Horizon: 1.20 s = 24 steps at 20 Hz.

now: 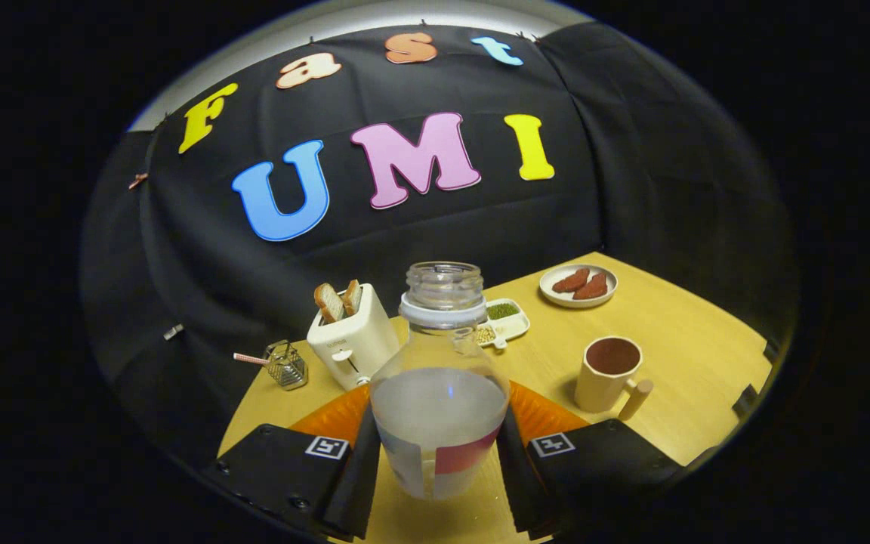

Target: Take the bottle from table, then pour the juice into the cup, finally place the bottle on the coaster

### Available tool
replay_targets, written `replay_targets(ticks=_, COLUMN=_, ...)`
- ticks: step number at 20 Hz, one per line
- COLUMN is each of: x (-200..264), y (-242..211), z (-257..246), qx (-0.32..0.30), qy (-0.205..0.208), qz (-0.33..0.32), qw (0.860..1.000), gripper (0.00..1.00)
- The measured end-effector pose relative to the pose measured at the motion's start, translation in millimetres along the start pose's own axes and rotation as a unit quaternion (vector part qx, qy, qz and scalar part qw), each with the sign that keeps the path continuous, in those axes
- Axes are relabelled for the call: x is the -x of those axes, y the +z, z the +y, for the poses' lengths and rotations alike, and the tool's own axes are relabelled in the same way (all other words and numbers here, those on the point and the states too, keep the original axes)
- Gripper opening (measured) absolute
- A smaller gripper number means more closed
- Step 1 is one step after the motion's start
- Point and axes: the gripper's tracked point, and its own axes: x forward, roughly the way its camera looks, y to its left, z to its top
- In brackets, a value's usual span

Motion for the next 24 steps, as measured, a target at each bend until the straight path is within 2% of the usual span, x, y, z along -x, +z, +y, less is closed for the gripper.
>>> replay_targets(ticks=4, x=-28.4, y=-1.7, z=-4.7, qx=0.077, qy=-0.004, qz=-0.018, qw=0.997, gripper=0.72)
replay_targets(ticks=10, x=-86.6, y=5.1, z=-13.9, qx=0.167, qy=-0.011, qz=-0.045, qw=0.985, gripper=0.72)
replay_targets(ticks=17, x=-162.8, y=1.7, z=-29.8, qx=0.153, qy=-0.035, qz=-0.062, qw=0.986, gripper=0.72)
replay_targets(ticks=19, x=-180.7, y=-11.4, z=-29.9, qx=0.144, qy=-0.031, qz=-0.052, qw=0.988, gripper=0.72)
replay_targets(ticks=22, x=-192.6, y=-6.4, z=-29.2, qx=0.165, qy=-0.034, qz=-0.074, qw=0.983, gripper=0.73)
replay_targets(ticks=24, x=-205.1, y=-13.5, z=-26.0, qx=0.152, qy=-0.025, qz=-0.075, qw=0.985, gripper=0.73)
